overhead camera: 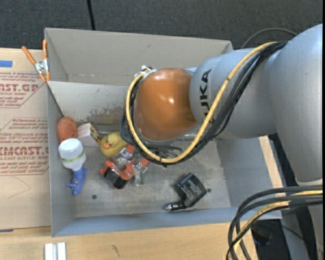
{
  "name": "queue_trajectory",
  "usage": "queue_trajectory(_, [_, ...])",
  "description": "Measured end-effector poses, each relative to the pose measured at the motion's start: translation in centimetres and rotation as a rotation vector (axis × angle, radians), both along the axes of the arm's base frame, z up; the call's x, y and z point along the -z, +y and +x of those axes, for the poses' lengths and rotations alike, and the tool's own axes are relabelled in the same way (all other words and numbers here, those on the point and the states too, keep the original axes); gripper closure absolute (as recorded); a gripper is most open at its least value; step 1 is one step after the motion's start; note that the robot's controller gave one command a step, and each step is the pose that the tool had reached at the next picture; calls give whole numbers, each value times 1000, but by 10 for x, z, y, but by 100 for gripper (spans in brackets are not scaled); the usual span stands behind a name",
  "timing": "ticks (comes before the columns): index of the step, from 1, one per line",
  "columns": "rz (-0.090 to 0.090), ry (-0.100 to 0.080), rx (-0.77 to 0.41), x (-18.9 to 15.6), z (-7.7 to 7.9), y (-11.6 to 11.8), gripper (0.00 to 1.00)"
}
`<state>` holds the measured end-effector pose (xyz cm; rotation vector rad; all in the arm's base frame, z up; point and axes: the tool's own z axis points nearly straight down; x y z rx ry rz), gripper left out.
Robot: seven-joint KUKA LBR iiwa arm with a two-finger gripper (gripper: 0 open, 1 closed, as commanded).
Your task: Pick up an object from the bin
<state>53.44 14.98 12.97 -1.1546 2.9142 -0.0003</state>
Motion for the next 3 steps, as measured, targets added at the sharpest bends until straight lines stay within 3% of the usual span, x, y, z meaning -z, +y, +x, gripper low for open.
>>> queue_trajectory(1, [3,7,-5,12,3,4,100])
queue_trajectory(2, [-6,14,-158,3,22,-30,100])
queue_trajectory(3, [5,-2,-240,25,11,-35,100])
